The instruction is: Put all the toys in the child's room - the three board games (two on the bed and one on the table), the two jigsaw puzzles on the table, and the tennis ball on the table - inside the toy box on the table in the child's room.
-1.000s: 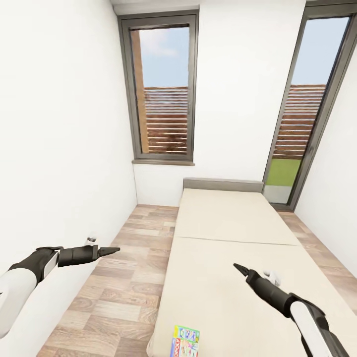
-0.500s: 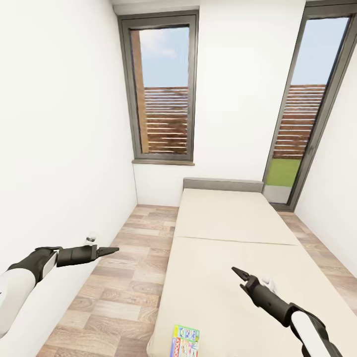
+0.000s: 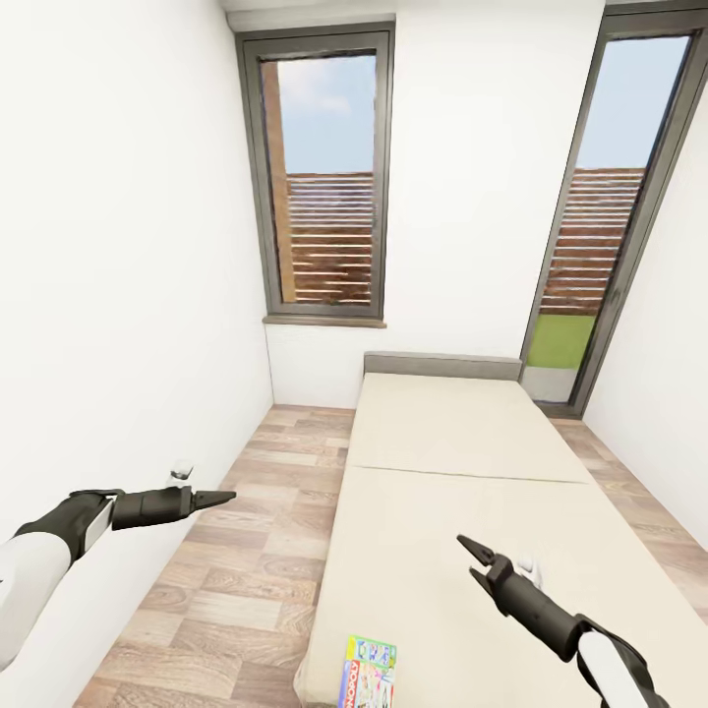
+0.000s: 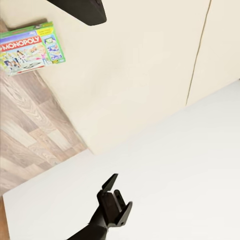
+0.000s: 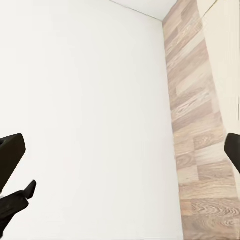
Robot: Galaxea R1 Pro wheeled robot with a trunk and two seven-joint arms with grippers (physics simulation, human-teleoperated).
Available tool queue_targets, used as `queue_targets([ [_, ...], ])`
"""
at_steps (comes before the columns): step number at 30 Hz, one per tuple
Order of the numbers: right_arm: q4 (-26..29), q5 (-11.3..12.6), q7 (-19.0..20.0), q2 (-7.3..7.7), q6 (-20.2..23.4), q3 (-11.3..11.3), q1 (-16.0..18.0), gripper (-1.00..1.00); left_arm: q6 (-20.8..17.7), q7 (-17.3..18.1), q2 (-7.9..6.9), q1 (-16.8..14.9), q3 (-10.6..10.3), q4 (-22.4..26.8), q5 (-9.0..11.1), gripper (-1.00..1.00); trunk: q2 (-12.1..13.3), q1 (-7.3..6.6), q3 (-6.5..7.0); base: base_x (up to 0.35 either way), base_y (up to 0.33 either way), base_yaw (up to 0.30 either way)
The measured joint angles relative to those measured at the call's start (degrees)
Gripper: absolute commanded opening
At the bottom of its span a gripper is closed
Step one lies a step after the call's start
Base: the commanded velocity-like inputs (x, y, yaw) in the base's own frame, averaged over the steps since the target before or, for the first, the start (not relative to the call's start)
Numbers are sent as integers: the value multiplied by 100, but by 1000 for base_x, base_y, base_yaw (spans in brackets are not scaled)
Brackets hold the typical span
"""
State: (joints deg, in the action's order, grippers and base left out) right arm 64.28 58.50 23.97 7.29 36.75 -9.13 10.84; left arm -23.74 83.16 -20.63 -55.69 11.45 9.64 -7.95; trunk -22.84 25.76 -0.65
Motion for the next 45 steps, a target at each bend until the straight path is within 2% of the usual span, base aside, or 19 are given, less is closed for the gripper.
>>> queue_targets([
  [13, -565, -19, 38, -22, -31, -1, -6, 100, -8, -4, 23, 0, -7, 0, -5, 100, 0, 0, 1, -42, 0, -5],
  [45, -609, -29, 40, -9, -50, 2, -6, 100, -9, -4, 31, 0, -15, 0, -13, 100, 0, 1, 6, -7, 0, -4],
])
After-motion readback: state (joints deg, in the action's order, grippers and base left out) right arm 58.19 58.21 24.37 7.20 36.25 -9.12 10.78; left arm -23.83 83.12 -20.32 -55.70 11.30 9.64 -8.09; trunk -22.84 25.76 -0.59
